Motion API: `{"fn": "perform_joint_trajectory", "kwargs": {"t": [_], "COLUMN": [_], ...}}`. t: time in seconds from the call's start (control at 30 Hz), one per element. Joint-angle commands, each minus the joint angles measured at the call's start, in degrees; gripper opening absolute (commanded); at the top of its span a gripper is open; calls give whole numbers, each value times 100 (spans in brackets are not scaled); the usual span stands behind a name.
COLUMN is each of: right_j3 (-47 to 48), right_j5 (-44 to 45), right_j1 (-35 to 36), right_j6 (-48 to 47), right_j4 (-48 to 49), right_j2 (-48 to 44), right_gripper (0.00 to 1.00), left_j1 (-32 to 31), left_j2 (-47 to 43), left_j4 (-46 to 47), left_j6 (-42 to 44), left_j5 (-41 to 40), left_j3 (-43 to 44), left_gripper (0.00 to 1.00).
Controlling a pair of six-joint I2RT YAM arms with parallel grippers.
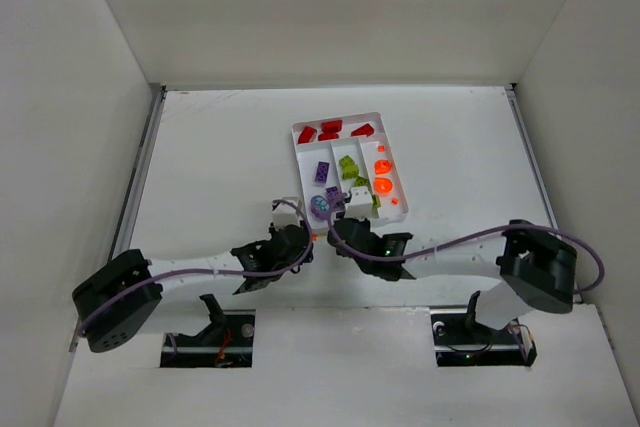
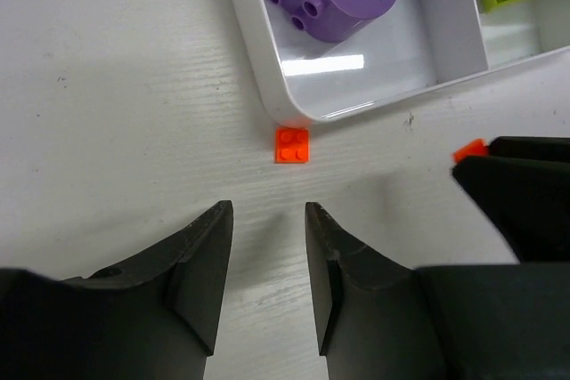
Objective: Sort the legos into containers by color
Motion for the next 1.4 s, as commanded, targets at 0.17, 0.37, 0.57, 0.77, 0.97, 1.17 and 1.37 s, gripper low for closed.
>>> {"fn": "perform_joint_trajectory", "kwargs": {"t": [0.17,0.37,0.57,0.77,0.97,1.17,1.37], "right_j3": [-432,-45,420,570,193,-343,-449], "right_j5": [-112,-631,-816,-781,-790,-825,-860], "right_j1": [-1598,-2892,-3200,-3253,-3218,-3042,-2884], "right_j6": [-536,-835,-941,-1082,-1055,-1020,-1011], "right_j4": [158,563,650,651,668,940,976], "right_j2": [-998,-489,100,5,-706,-1358,-1604], "right_gripper": [23,24,30,50,50,50,50], "left_j1": [-18,-36,-36,-44,-62,-97,-141], "left_j2": [581,854,1083,1127,1232,1486,1873], "left_j4": [317,335,335,335,309,326,274], "left_j6": [326,414,441,441,449,449,476], "left_j5": [-183,-350,-350,-350,-350,-359,-588], "left_j3": [526,702,816,842,913,983,1097], "left_gripper": [36,36,36,36,35,32,25]}}
